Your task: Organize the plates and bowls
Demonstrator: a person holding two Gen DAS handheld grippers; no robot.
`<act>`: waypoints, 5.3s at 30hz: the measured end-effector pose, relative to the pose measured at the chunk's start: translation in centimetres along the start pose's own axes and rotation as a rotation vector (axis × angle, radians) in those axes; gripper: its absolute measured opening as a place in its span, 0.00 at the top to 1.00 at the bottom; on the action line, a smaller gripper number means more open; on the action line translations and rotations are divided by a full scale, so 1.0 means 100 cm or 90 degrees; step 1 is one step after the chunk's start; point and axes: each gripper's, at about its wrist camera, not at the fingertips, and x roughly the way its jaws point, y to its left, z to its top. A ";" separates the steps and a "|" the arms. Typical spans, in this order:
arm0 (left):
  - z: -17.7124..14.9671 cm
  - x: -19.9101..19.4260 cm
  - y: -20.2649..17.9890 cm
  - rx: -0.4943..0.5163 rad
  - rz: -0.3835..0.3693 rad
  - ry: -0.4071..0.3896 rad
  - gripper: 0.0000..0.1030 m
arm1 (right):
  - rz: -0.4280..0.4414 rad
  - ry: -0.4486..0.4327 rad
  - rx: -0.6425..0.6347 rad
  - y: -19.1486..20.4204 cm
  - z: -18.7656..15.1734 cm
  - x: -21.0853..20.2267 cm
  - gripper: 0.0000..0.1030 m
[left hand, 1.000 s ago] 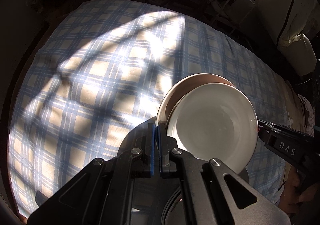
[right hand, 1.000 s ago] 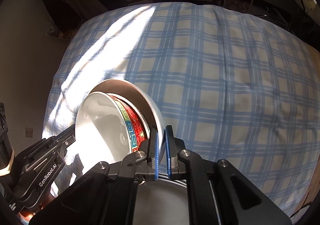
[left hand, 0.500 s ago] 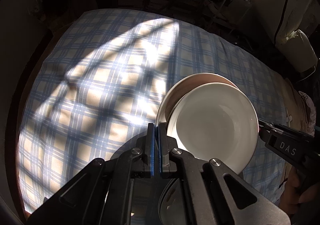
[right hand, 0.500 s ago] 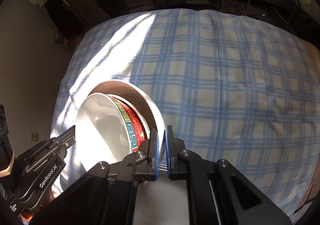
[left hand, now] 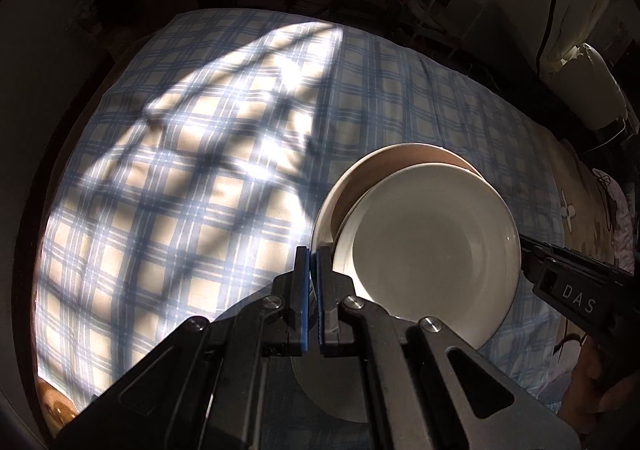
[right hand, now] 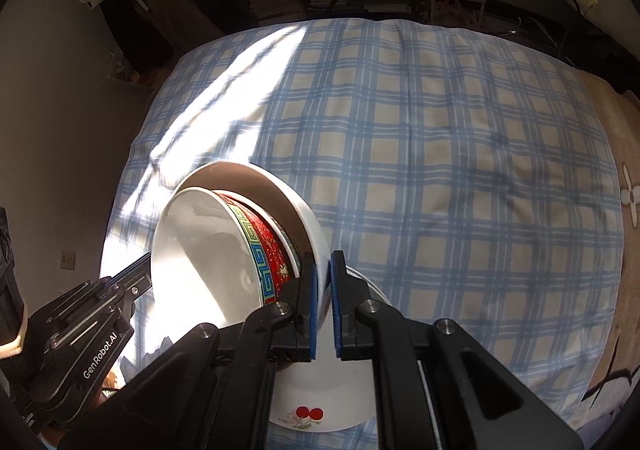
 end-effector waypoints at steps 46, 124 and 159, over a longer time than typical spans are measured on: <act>-0.062 -0.019 -0.018 0.078 0.090 -0.059 0.82 | 0.043 -0.058 -0.058 -0.028 -0.062 -0.019 0.50; -0.153 -0.126 -0.010 0.074 0.238 -0.389 0.08 | -0.033 -0.409 -0.117 -0.028 -0.143 -0.117 0.00; -0.156 -0.129 -0.017 0.082 0.255 -0.383 0.08 | -0.035 -0.404 -0.122 -0.028 -0.146 -0.118 0.00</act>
